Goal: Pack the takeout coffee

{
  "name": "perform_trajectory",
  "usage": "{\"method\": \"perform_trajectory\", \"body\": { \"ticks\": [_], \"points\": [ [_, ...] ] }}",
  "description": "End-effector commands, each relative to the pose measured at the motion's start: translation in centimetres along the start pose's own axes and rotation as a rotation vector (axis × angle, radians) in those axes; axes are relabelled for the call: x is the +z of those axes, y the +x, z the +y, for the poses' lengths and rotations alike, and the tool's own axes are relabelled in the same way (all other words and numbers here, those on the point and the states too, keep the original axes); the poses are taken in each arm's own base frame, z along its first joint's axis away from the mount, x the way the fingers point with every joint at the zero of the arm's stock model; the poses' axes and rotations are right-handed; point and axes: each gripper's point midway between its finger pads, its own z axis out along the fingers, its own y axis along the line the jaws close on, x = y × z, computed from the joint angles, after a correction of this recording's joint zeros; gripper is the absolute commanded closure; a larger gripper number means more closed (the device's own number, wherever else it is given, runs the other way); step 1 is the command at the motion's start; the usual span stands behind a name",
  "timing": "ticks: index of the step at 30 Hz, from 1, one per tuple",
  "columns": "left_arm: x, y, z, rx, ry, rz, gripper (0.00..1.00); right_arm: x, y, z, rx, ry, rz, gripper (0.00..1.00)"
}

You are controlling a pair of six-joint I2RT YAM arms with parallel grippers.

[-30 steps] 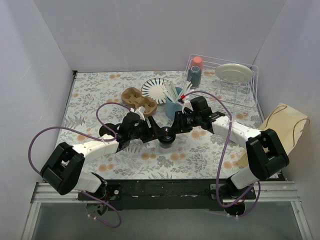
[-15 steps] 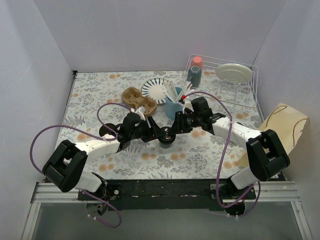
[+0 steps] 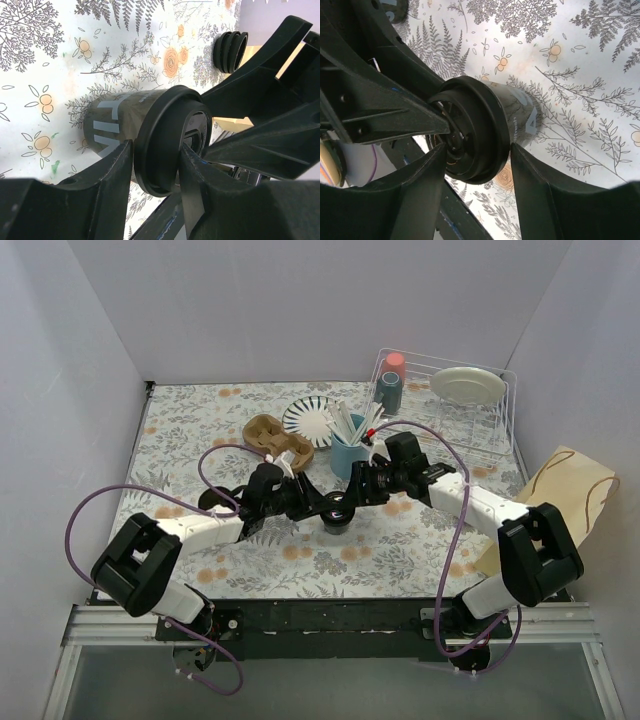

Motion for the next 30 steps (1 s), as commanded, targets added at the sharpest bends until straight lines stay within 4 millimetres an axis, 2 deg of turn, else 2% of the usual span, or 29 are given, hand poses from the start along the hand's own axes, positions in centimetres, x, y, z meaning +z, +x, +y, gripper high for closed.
{"method": "perform_trajectory", "body": {
  "ticks": [1, 5, 10, 11, 17, 24, 30],
  "points": [
    [-1.1, 4.9, 9.5, -0.027, -0.320, 0.127, 0.70, -2.3, -2.0, 1.9, -0.023, -0.055, -0.039, 0.37],
    [-1.3, 4.9, 9.7, 0.006, -0.329, 0.135, 0.70, -3.7, -3.3, 1.3, -0.023, -0.062, -0.083, 0.37],
    [-1.3, 5.2, 9.8, 0.063, -0.336, 0.186, 0.69, -4.9, -4.6, -0.1, -0.019, -0.056, -0.119, 0.45],
    [-1.2, 5.5, 10.2, 0.069, -0.346, 0.206, 0.69, -4.9, -4.6, -0.1, -0.022, -0.065, -0.111, 0.47],
    [-0.4, 5.4, 9.4, 0.129, -0.306, 0.248, 0.67, -3.7, -4.4, -1.3, -0.080, -0.078, -0.025, 0.52],
    [0.1, 5.7, 10.0, 0.156, -0.310, 0.288, 0.66, -2.7, -4.1, -3.0, -0.070, -0.032, 0.008, 0.58],
    [0.3, 6.0, 10.4, 0.154, -0.319, 0.298, 0.66, -2.1, -2.8, -2.9, -0.062, -0.086, 0.038, 0.59]
  ]
}}
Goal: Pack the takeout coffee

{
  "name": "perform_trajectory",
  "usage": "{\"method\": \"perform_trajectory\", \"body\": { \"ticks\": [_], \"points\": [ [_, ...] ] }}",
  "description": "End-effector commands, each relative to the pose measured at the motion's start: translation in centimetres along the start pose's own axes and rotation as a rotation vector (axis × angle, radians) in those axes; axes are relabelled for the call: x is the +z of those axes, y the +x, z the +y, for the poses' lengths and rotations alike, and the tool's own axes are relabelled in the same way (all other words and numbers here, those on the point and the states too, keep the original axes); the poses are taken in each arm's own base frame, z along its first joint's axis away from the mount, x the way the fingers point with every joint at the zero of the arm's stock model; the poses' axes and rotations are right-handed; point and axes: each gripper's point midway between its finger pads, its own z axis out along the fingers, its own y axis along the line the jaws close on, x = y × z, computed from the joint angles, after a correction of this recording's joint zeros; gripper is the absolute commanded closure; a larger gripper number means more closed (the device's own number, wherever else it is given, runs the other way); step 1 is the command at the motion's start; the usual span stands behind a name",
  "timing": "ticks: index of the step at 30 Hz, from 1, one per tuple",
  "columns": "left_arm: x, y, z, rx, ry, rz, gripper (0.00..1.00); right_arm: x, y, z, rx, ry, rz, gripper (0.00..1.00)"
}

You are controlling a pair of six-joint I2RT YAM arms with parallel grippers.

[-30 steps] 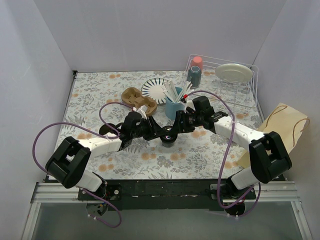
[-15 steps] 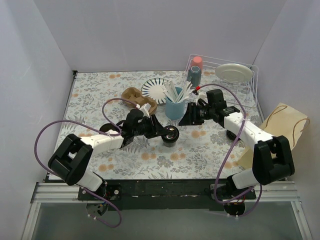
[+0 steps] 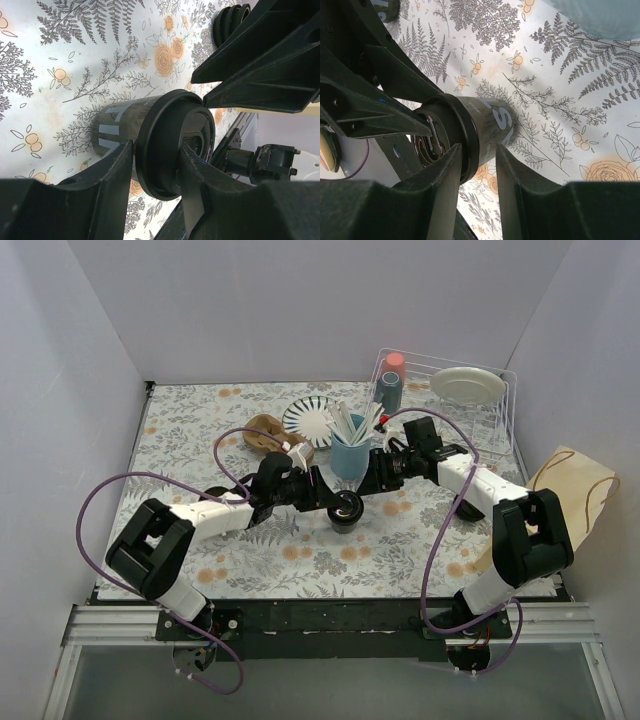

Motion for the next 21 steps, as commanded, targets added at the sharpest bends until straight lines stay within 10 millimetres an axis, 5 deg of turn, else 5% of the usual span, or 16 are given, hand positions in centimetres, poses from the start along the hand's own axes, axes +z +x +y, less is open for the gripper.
{"method": "perform_trajectory", "body": {
  "ticks": [1, 16, 21],
  "points": [
    [-1.5, 8.4, 9.9, -0.056, -0.342, 0.248, 0.66, 0.2, 0.0, 0.7, -0.031, -0.070, 0.007, 0.60],
    [-1.8, 10.2, 11.5, -0.112, -0.379, 0.269, 0.66, 1.7, 6.5, -4.3, 0.100, 0.111, 0.122, 0.70],
    [-2.5, 11.9, 12.8, -0.163, -0.412, 0.266, 0.66, 2.0, 11.0, -6.7, 0.148, 0.223, 0.171, 0.72]
  ]
}}
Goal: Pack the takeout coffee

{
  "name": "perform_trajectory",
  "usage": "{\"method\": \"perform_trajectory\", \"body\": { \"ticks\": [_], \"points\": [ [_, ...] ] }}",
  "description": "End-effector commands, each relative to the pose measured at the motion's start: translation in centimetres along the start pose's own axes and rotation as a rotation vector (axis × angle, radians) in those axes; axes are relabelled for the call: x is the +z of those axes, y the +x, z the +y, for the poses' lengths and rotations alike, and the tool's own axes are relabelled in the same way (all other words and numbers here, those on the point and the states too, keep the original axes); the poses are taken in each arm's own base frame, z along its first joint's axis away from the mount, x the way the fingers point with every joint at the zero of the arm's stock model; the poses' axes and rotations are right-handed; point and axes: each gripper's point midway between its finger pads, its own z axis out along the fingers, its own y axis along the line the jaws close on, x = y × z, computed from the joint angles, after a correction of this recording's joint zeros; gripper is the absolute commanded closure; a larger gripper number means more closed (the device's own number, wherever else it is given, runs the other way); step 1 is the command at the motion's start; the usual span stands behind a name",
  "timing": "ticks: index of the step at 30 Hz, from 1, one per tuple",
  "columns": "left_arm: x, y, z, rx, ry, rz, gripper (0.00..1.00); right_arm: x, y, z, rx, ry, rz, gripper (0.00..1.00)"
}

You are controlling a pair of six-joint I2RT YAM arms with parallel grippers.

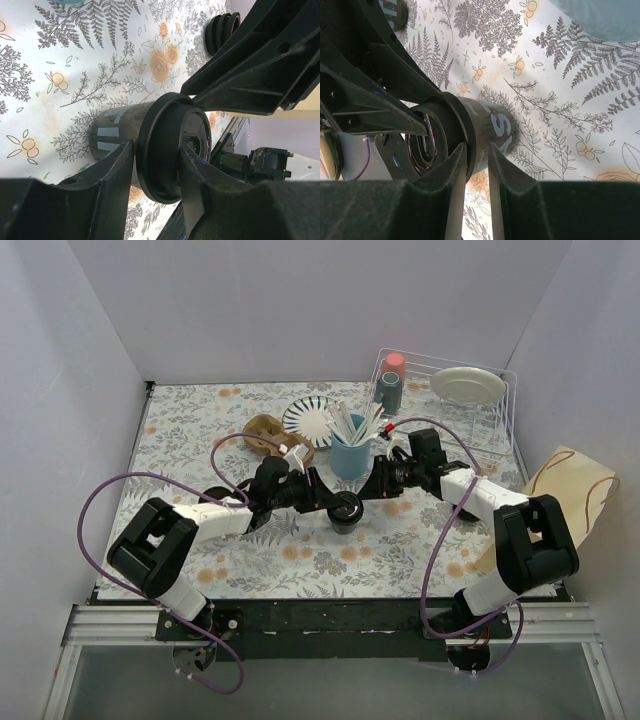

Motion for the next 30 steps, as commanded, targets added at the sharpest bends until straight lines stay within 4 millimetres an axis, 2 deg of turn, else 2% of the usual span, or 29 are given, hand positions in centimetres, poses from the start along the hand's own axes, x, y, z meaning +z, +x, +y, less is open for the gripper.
{"method": "perform_trajectory", "body": {
  "ticks": [1, 3, 5, 6, 8, 10, 13, 17, 23, 30],
  "points": [
    [-3.3, 11.2, 12.4, -0.144, -0.443, 0.270, 0.66, 0.6, 9.8, -6.1, 0.139, 0.274, 0.206, 0.72],
    [-3.4, 11.9, 12.9, -0.158, -0.464, 0.273, 0.66, 0.5, 10.3, -6.1, 0.147, 0.276, 0.207, 0.72],
    [-3.4, 12.1, 12.8, -0.164, -0.466, 0.276, 0.66, 0.4, 9.2, -5.4, 0.134, 0.261, 0.186, 0.72],
    [-3.5, 12.1, 12.7, -0.161, -0.464, 0.274, 0.66, 0.1, 7.2, -4.2, 0.104, 0.232, 0.140, 0.72],
    [-3.5, 12.0, 12.5, -0.168, -0.463, 0.270, 0.66, -0.4, 5.6, -3.0, 0.090, 0.217, 0.115, 0.71],
    [-3.6, 11.7, 12.4, -0.163, -0.465, 0.258, 0.66, -1.3, 2.9, -1.4, 0.061, 0.202, 0.063, 0.70],
    [-3.7, 11.4, 12.2, -0.160, -0.467, 0.252, 0.66, -2.2, 0.6, -0.1, 0.039, 0.196, 0.018, 0.67],
    [-3.8, 11.3, 12.0, -0.163, -0.468, 0.244, 0.66, -2.6, 0.7, 0.5, 0.036, 0.187, 0.018, 0.65],
    [-3.9, 11.2, 11.9, -0.165, -0.462, 0.242, 0.65, -2.7, 2.2, 1.2, 0.039, 0.138, 0.019, 0.64],
    [-3.5, 10.9, 11.3, -0.160, -0.444, 0.244, 0.65, -2.4, 2.3, 1.5, 0.038, 0.103, 0.020, 0.64]
  ]
}}
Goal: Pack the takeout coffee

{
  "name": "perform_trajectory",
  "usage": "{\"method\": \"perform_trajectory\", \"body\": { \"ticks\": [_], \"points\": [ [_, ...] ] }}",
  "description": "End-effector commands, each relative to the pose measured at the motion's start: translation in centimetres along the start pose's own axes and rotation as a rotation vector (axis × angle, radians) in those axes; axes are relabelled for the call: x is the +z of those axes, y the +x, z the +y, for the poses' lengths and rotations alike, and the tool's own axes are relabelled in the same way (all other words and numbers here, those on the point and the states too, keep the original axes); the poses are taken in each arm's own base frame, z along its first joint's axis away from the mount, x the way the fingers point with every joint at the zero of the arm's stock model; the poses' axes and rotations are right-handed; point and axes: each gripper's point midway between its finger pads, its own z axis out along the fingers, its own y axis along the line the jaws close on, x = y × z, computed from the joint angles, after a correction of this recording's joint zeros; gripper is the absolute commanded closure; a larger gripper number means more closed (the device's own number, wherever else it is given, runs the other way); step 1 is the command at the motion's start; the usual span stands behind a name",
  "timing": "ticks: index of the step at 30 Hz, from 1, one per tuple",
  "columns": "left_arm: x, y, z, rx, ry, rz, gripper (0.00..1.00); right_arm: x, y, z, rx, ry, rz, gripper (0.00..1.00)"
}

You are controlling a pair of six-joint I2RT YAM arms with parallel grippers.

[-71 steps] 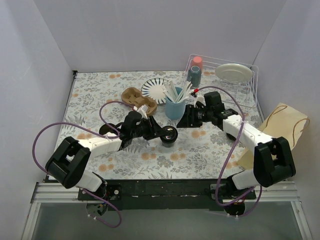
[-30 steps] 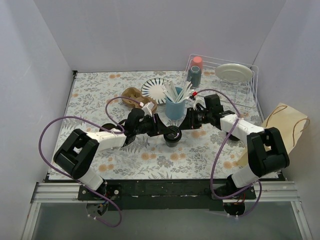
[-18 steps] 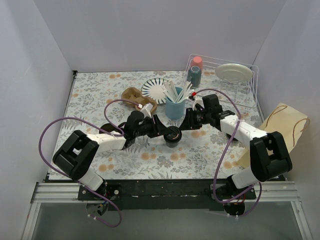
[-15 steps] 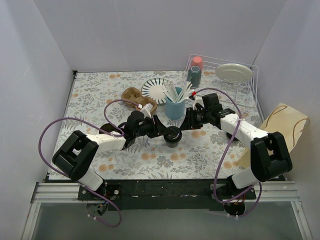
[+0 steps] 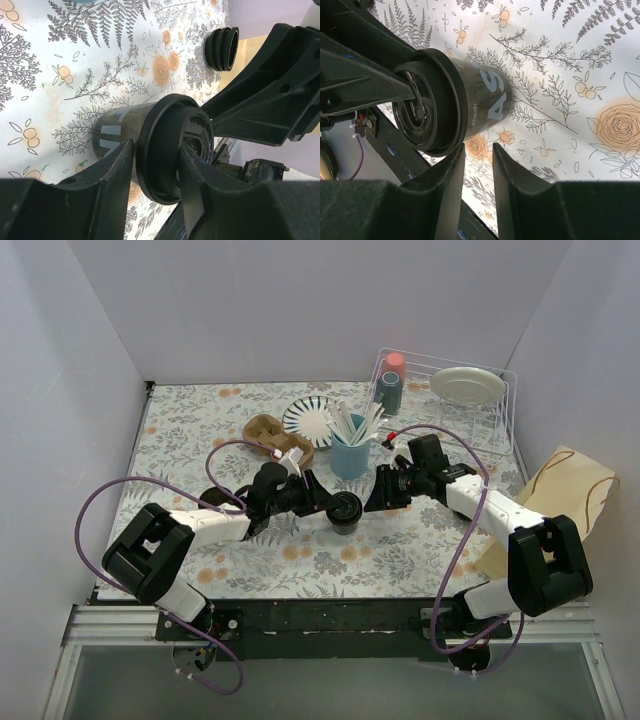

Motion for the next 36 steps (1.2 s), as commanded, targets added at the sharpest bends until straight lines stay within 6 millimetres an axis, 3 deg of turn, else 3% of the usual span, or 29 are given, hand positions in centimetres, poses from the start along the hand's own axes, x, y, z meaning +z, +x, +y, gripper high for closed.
{"method": "perform_trajectory", "body": {
  "ticks": [1, 5, 12, 13, 15, 18, 21, 25, 31, 36],
  "points": [
    [-3.4, 9.5, 11.5, -0.080, -0.431, 0.299, 0.64, -0.3, -0.4, 0.8, -0.020, -0.042, -0.016, 0.64],
    [-3.2, 8.4, 9.8, -0.073, -0.405, 0.295, 0.57, -1.1, -0.9, 0.9, -0.031, -0.007, -0.033, 0.62],
    [-2.7, 3.0, 2.7, -0.029, -0.266, 0.194, 0.37, -3.0, -1.6, 0.9, -0.064, 0.068, -0.069, 0.52],
    [-2.9, 2.4, 1.8, -0.023, -0.254, 0.185, 0.26, -3.2, -1.8, 1.0, -0.068, 0.071, -0.076, 0.48],
    [-2.7, 0.5, -0.6, 0.005, -0.209, 0.155, 0.13, -3.6, -2.0, 1.3, -0.078, 0.072, -0.088, 0.41],
    [-2.8, -1.8, -3.2, 0.045, -0.174, 0.109, 0.03, -4.2, -2.4, 1.8, -0.095, 0.069, -0.098, 0.34],
    [-2.8, -3.7, -4.6, 0.087, -0.175, 0.075, 0.02, -4.8, -3.0, 2.5, -0.113, 0.071, -0.129, 0.22],
    [-3.1, -4.3, -4.7, 0.160, -0.198, 0.081, 0.02, -5.7, -3.5, 2.9, -0.129, 0.096, -0.156, 0.18],
    [-3.7, -4.0, -2.6, 0.313, -0.362, 0.088, 0.08, -7.9, -4.2, 2.4, -0.126, 0.197, -0.230, 0.18],
    [-4.0, -3.8, -2.8, 0.346, -0.429, 0.048, 0.11, -8.3, -4.1, 2.9, -0.143, 0.178, -0.247, 0.27]
  ]
}}
